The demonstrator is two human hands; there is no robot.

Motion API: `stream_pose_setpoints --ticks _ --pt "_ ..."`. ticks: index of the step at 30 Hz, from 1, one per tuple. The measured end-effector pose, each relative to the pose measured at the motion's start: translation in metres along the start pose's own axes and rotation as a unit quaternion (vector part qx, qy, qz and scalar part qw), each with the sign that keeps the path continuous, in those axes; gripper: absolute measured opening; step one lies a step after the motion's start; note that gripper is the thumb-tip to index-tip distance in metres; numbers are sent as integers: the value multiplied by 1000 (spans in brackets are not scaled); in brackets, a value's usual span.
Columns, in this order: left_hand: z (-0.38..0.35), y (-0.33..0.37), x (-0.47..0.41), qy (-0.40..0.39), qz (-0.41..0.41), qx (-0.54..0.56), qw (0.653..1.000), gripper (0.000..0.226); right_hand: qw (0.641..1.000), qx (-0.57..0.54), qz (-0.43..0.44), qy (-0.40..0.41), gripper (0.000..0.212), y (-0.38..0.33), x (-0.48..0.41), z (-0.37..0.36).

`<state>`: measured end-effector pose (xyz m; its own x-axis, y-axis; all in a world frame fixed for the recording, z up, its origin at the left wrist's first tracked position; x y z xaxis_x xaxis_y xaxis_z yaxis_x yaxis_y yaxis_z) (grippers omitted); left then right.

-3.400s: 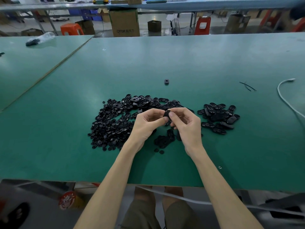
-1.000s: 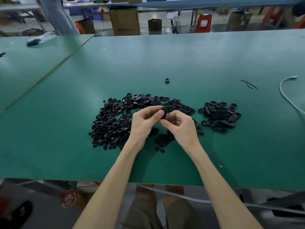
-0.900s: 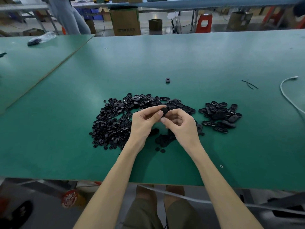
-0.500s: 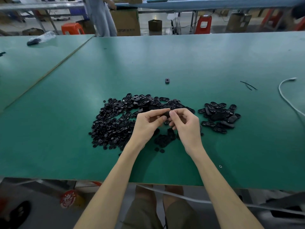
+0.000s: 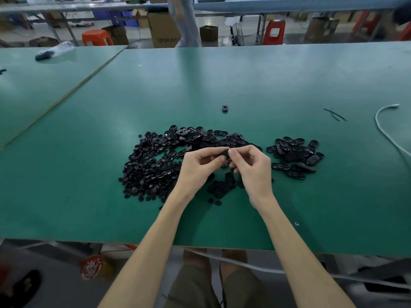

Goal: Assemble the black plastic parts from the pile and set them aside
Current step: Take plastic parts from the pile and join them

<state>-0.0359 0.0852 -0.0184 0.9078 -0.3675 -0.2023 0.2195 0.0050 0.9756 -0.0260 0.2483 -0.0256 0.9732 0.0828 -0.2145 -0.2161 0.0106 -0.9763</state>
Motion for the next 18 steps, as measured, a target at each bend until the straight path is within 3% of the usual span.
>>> stream_pose_setpoints --ticks 18 --pt "0 2 0 23 14 -12 1000 24 1000 -1 -11 -12 9 0 0 -1"
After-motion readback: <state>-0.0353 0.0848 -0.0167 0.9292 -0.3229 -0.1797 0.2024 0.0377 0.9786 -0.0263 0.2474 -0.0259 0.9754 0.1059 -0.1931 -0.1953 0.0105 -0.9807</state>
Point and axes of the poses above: each hand's wrist, its own x-axis away from the middle knuckle, its own z-axis out of the back of the hand, y = z × x, the point moved 6 cm from there along -x, towards the middle knuckle, and after that the axes turned 15 degrees about -y, right-handed, at the moved point
